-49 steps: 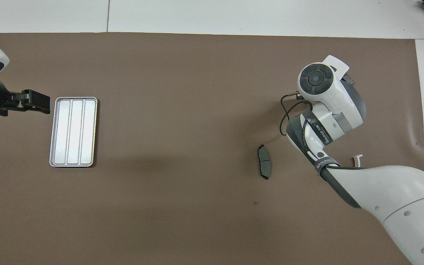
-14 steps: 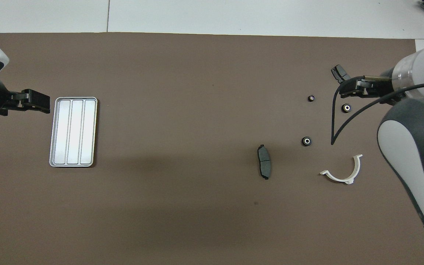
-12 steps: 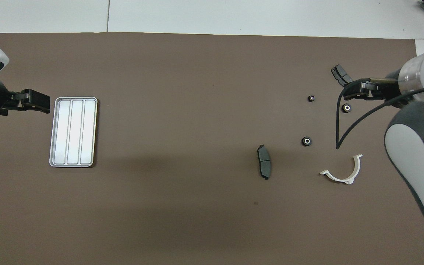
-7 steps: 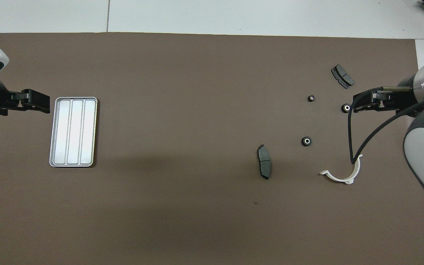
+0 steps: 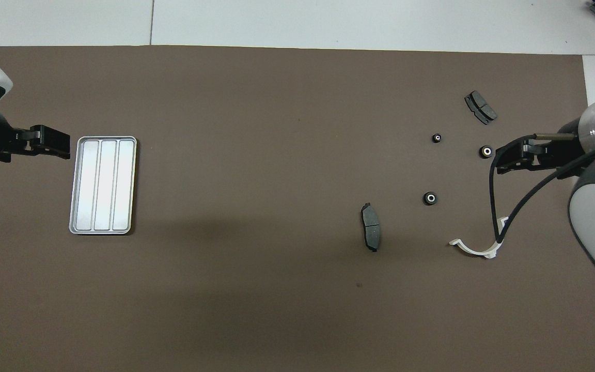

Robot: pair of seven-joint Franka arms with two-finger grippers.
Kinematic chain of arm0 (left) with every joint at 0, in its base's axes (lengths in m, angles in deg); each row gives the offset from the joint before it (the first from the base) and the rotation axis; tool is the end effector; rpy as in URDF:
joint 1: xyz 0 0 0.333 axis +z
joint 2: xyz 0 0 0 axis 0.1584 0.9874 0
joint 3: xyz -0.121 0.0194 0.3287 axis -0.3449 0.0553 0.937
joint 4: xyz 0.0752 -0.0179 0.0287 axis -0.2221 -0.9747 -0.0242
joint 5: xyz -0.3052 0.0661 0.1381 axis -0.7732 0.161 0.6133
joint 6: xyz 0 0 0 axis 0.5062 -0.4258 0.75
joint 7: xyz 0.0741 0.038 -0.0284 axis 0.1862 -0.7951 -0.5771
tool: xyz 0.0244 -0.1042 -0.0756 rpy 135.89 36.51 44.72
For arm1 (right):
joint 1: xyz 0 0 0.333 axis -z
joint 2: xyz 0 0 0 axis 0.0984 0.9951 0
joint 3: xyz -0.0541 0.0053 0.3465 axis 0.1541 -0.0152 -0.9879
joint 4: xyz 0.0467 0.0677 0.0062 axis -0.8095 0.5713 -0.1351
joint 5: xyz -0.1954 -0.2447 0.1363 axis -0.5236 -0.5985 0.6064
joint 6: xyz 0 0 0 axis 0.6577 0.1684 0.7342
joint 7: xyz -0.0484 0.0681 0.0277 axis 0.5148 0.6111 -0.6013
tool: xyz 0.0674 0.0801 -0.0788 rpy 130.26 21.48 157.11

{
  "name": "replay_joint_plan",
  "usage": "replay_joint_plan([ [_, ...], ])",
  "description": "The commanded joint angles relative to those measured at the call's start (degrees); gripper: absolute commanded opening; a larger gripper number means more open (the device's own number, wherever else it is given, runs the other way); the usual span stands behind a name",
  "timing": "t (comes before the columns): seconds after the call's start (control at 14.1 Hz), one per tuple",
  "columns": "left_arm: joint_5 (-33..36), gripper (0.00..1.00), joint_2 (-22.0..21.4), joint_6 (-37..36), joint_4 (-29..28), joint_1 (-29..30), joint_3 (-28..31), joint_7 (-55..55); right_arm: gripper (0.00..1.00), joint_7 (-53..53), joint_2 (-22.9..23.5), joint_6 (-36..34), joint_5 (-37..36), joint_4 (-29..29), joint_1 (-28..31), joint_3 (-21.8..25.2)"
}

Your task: Place bearing gear from tray to pile

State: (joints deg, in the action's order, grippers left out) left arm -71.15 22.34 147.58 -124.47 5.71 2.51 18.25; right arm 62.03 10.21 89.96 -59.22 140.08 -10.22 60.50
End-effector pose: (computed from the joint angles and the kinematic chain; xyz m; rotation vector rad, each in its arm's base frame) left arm 0.5213 -0.0394 0.6082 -3.1044 -0.0032 -0.0519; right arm 0.5067 0.0389 0.6090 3.1020 -0.1802 -0.0640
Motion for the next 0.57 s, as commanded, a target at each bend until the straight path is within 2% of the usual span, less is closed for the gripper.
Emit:
replay_joint_plan([
  [0.0,0.49,1.00,-1.89,1.40,-2.47,0.24,-0.03,0.36,1.00,-1.85,-2.18,0.52,2.21,2.81,0.79,-0.38],
  [0.5,0.57,1.00,-1.98,1.40,-2.47,0.24,-0.03,0.62,1.00,-1.85,-2.27,1.93,1.86,3.08,0.61,-0.30],
])
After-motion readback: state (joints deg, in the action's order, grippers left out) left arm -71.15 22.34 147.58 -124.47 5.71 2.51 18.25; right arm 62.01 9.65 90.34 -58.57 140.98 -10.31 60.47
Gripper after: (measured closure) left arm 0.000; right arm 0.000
